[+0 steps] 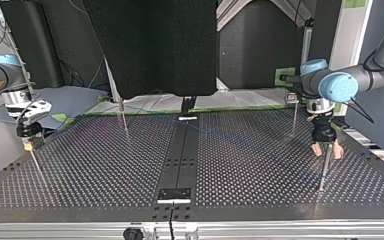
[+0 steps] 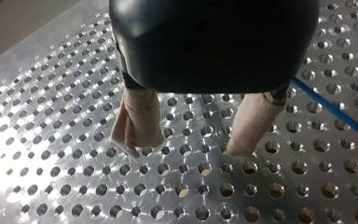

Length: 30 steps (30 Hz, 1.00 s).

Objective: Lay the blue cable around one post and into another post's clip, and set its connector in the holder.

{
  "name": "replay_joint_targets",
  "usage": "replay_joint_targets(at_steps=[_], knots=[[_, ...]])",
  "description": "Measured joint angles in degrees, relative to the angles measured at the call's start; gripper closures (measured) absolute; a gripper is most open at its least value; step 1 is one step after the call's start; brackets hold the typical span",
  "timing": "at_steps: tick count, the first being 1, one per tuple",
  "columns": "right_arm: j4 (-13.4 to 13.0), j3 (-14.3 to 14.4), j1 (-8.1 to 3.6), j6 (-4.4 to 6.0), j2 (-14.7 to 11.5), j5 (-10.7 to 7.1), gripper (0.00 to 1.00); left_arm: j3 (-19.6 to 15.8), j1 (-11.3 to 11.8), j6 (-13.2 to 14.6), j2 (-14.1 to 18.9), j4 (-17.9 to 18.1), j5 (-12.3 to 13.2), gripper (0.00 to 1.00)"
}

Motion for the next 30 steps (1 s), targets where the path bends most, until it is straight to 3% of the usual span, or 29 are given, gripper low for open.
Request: replay_joint_targets(at_steps=[3, 5, 6, 8, 9, 11, 12, 14, 15, 16, 18, 20, 30], knots=[[0.0, 0.0, 0.0, -0.01, 0.0, 0.02, 1.0, 0.0, 0.01, 0.03, -0.01, -0.01, 0.0, 0.0], [0.0, 0.01, 0.0, -0.07, 0.0, 0.06, 0.87, 0.01, 0.01, 0.04, 0.0, -0.01, 0.0, 0.0], [0.01, 0.01, 0.01, -0.11, 0.0, 0.09, 0.87, 0.01, 0.01, 0.04, -0.01, -0.02, 0.0, 0.0], [0.04, 0.01, 0.02, -0.2, 0.0, 0.12, 0.71, 0.0, 0.01, 0.04, -0.01, -0.02, 0.0, 0.0], [0.05, 0.0, 0.02, -0.24, 0.01, 0.12, 0.71, 0.0, 0.01, 0.04, -0.01, -0.02, 0.0, 0.0], [0.07, 0.0, 0.04, -0.3, 0.01, 0.09, 0.54, 0.0, 0.01, 0.04, 0.0, -0.01, 0.0, 0.0], [0.07, -0.01, 0.06, -0.32, 0.01, 0.07, 0.54, 0.0, 0.01, 0.04, 0.0, -0.01, 0.0, 0.0], [0.08, -0.01, 0.13, -0.33, 0.02, 0.03, 0.38, -0.01, 0.01, 0.05, 0.0, 0.0, 0.0, 0.0], [0.08, -0.01, 0.15, -0.31, 0.03, 0.03, 0.38, -0.01, 0.01, 0.04, 0.0, 0.0, 0.0, 0.0], [0.08, 0.0, 0.17, -0.27, 0.03, 0.02, 0.28, -0.02, 0.01, 0.05, -0.01, 0.0, 0.0, 0.0], [0.09, -0.01, 0.24, -0.17, 0.03, -0.02, 0.25, -0.02, 0.01, 0.04, -0.02, 0.0, 0.0, 0.0], [0.08, 0.0, 0.29, -0.12, 0.01, 0.01, 0.13, -0.03, 0.01, 0.04, -0.01, 0.0, 0.0, 0.0], [0.09, 0.02, 0.36, -0.08, 0.03, 0.28, 0.08, -0.02, 0.01, 0.34, -0.01, -0.04, 0.0, 0.0]])
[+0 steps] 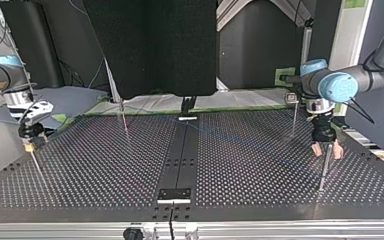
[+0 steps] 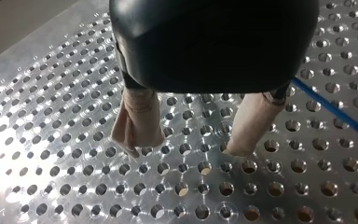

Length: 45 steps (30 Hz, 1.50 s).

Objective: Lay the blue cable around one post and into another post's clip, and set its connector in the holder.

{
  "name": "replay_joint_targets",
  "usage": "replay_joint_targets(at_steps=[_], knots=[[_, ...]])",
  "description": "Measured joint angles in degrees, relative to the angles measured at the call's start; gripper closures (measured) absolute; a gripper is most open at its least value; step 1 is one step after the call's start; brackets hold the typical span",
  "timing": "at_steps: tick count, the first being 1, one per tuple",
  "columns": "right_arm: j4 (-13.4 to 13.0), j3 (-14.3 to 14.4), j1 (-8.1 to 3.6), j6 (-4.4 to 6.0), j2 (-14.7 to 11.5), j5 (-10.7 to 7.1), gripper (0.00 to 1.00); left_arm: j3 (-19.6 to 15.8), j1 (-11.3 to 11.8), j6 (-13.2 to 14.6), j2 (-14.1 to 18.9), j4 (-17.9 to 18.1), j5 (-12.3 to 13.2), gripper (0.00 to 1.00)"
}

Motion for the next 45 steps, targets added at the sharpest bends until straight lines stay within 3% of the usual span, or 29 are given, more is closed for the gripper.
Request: replay_joint_targets(at_steps=[15, 27, 45], knots=[[-0.15, -0.02, -0.19, 0.05, -0.02, 0.06, 0.01, 0.0, -0.01, 0.74, 0.02, -0.71, -0.15, 0.0], [-0.17, -0.02, -0.07, 0.02, -0.01, 0.04, 0.01, 0.01, -0.15, 3.99, 0.94, -4.06, -3.62, 0.0], [-0.11, 0.01, 0.03, 0.0, 0.0, 0.04, 0.01, -1.56, -0.59, 0.32, 3.33, -5.85, -1.02, 0.0]])
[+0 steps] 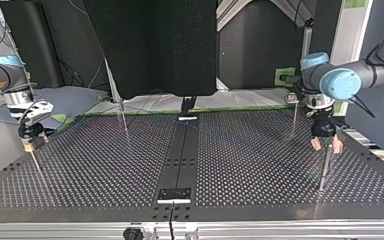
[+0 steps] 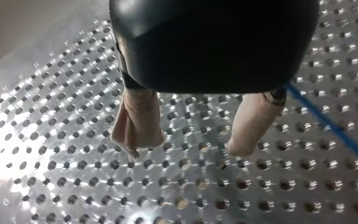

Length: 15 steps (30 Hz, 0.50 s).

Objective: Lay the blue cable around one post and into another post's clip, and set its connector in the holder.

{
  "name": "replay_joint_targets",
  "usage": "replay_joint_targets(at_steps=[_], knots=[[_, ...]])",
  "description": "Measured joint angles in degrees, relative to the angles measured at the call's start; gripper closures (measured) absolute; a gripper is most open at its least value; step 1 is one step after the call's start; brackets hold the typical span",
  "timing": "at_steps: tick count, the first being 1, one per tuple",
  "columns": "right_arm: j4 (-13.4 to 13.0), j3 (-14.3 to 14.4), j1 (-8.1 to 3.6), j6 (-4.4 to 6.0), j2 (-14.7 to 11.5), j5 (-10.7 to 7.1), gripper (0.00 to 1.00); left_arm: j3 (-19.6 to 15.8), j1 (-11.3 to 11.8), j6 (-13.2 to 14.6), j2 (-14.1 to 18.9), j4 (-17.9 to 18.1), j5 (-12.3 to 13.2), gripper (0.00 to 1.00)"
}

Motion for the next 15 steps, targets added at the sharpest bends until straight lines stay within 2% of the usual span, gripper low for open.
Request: replay_joint_targets(at_steps=[7, 15], knots=[[0.08, -0.03, 0.02, -0.2, -0.02, -0.05, 0.01, -3.3, 0.3, -1.04, 1.88, 1.53, 0.66, 0.0], [0.18, -0.03, 0.16, -0.32, -0.03, -0.06, 0.01, -4.18, 0.37, -2.34, 5.67, 1.85, 0.97, 0.0]])
